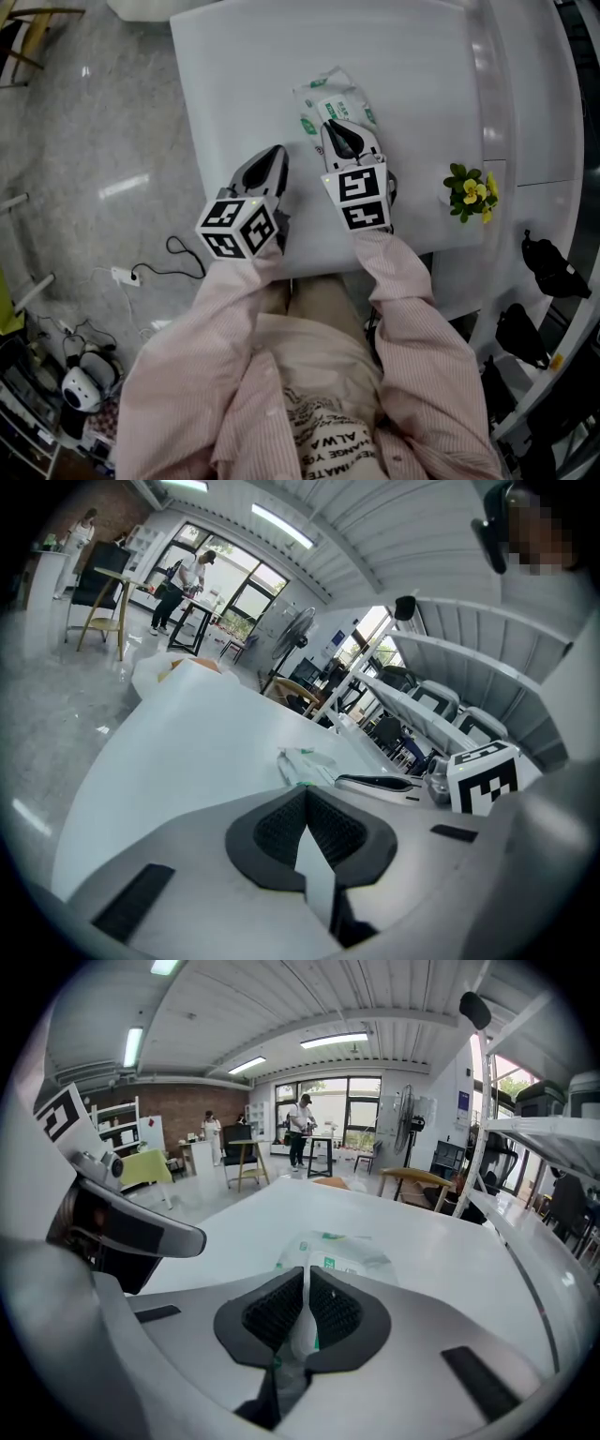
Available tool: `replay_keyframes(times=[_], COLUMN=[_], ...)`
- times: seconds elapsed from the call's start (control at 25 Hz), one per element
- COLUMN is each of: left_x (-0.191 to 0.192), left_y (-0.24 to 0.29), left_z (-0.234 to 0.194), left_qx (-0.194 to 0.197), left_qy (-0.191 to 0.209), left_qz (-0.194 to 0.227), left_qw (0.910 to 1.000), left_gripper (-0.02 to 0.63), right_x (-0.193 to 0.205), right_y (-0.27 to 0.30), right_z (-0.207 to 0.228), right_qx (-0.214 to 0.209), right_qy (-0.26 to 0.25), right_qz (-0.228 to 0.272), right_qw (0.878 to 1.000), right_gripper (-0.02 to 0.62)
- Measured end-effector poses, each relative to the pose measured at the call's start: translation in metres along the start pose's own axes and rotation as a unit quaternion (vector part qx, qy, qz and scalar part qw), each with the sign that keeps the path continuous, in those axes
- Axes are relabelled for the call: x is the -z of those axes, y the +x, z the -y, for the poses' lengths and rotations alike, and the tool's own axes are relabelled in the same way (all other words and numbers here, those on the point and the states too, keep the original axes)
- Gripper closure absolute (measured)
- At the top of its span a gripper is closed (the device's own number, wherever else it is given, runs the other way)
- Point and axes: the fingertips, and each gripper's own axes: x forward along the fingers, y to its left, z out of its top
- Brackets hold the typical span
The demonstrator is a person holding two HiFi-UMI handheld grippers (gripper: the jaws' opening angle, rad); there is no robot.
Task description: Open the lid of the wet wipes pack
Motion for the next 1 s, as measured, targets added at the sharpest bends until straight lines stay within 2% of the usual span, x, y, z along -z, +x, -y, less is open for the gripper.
replay_keyframes(times=[0.24,0.4,0.64,1.0], left_x=[-0.003,-0.006,-0.01,-0.012], left_y=[-0.001,0.0,0.001,0.007], left_z=[0.003,0.004,0.008,0.016], left_qx=[0.001,0.001,0.002,0.009], left_qy=[0.005,0.007,0.012,0.015], left_qz=[0.002,0.005,0.007,0.007], left_qw=[1.0,1.0,0.9999,0.9998], left_gripper=[0.606,0.606,0.606,0.606], right_x=[-0.002,-0.001,-0.009,-0.024], right_y=[-0.006,-0.01,-0.016,-0.033], right_z=[0.005,0.012,0.016,0.047], right_qx=[0.009,0.009,0.019,0.043], right_qy=[0.024,0.061,0.082,0.115], right_qz=[0.005,0.012,0.037,0.074], right_qw=[1.0,0.998,0.996,0.99], right_gripper=[0.588,0.595,0.595,0.595])
